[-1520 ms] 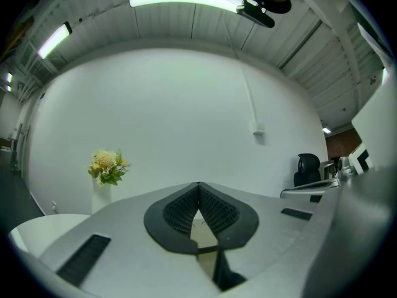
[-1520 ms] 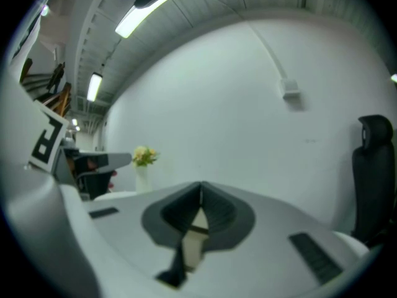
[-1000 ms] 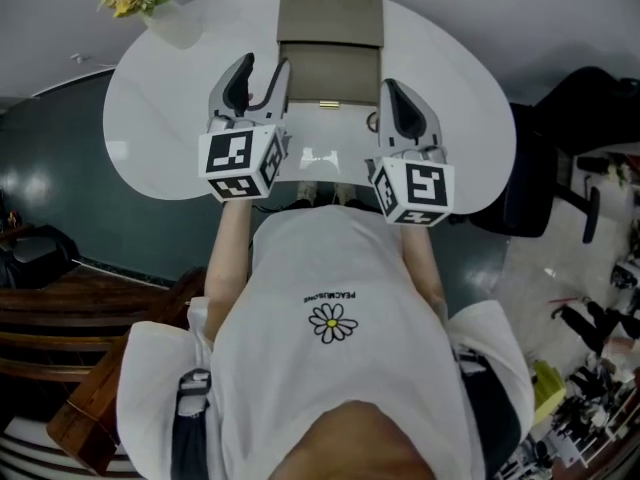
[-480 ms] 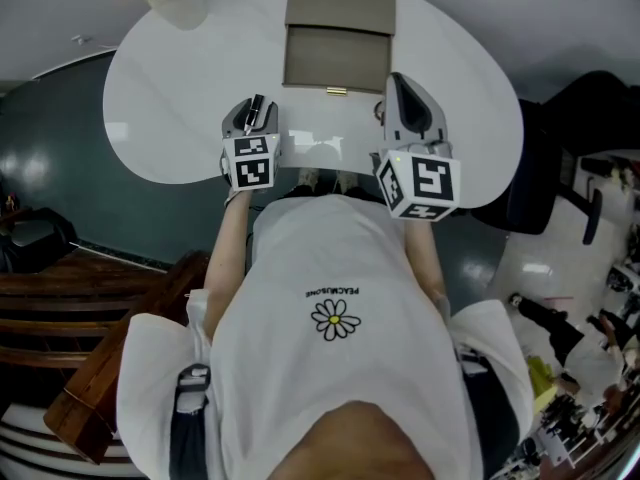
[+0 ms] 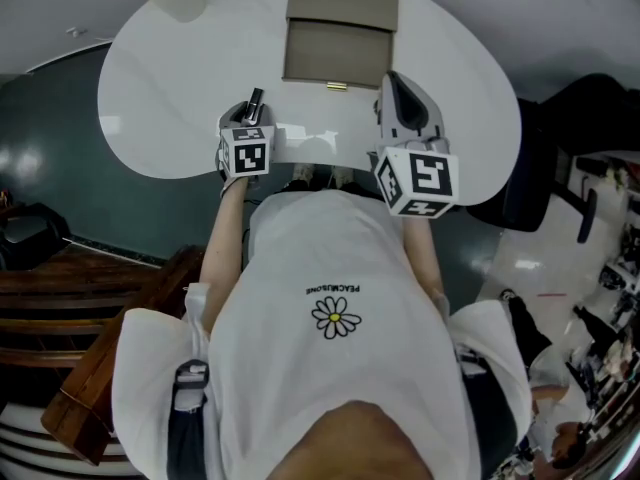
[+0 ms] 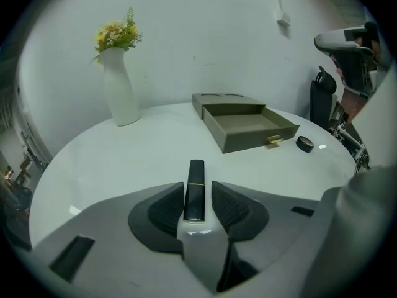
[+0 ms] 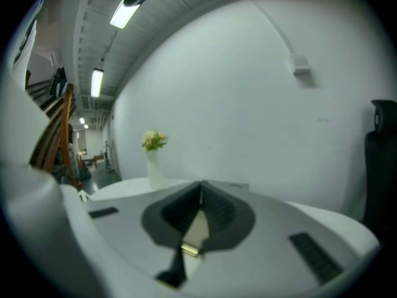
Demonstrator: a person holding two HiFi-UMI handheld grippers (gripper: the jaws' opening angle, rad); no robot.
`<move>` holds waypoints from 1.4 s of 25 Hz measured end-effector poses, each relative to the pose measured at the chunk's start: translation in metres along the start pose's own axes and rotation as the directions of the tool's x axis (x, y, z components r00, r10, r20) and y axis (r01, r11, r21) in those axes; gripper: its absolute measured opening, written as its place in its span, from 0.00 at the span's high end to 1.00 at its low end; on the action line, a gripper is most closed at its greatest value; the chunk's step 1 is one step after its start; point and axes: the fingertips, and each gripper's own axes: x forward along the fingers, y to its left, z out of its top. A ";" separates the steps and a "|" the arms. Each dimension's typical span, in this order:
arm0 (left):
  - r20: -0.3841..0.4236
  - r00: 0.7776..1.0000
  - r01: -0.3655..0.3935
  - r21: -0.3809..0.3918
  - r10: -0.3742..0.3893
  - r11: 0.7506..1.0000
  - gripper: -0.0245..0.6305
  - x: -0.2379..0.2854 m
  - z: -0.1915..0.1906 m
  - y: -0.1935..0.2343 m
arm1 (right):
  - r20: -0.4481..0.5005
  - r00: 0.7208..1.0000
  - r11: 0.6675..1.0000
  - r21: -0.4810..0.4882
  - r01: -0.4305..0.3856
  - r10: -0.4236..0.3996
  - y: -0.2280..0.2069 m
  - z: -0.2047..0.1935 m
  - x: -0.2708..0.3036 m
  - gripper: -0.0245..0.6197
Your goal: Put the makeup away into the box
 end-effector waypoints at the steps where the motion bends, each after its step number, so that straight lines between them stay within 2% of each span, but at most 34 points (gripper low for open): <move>1: 0.001 1.000 0.003 0.001 -0.003 1.000 0.73 0.000 0.000 -0.001 | -0.001 1.000 1.000 -0.001 0.000 0.000 0.000 0.000 0.000 0.91; 7: -0.003 1.000 -0.001 0.033 0.001 0.999 0.79 0.001 0.001 -0.007 | -0.003 1.000 1.000 -0.005 0.001 -0.001 0.001 0.000 0.001 0.91; 11: 0.006 1.000 0.008 0.016 -0.008 1.000 0.79 0.000 0.001 -0.008 | -0.005 1.000 1.000 -0.006 -0.006 0.006 0.004 0.000 0.001 0.91; 16: 0.103 0.995 0.010 -0.028 -0.007 1.000 0.80 -0.017 0.028 -0.007 | 0.002 1.000 1.000 -0.006 -0.017 0.017 0.008 0.002 0.001 0.91; 20: 0.227 0.974 -0.003 0.003 0.002 1.000 0.80 -0.037 0.074 -0.008 | 0.015 1.000 1.000 -0.005 -0.020 0.020 0.008 0.005 0.001 0.91; 24: 0.368 0.930 -0.006 0.025 -0.004 1.000 0.80 -0.066 0.132 -0.012 | 0.027 0.999 1.000 -0.002 -0.023 0.023 0.009 0.009 0.001 0.91; 28: 0.507 0.861 0.006 0.038 -0.024 0.999 0.80 -0.105 0.189 -0.025 | 0.052 0.998 1.000 0.003 -0.030 0.029 0.009 0.018 -0.003 0.91; 31: 0.580 0.813 0.033 0.039 -0.049 0.999 0.80 -0.132 0.222 -0.042 | 0.076 0.997 1.000 0.007 -0.026 0.025 0.006 0.025 -0.005 0.91; 33: 0.634 0.771 0.045 0.027 -0.052 0.999 0.80 -0.152 0.233 -0.053 | 0.085 0.996 1.000 0.010 -0.022 0.021 0.006 0.027 -0.006 0.91; 35: 0.709 0.704 0.040 0.018 -0.041 0.999 0.80 -0.173 0.237 -0.064 | 0.089 0.996 1.000 0.013 -0.019 0.018 0.004 0.028 -0.006 0.91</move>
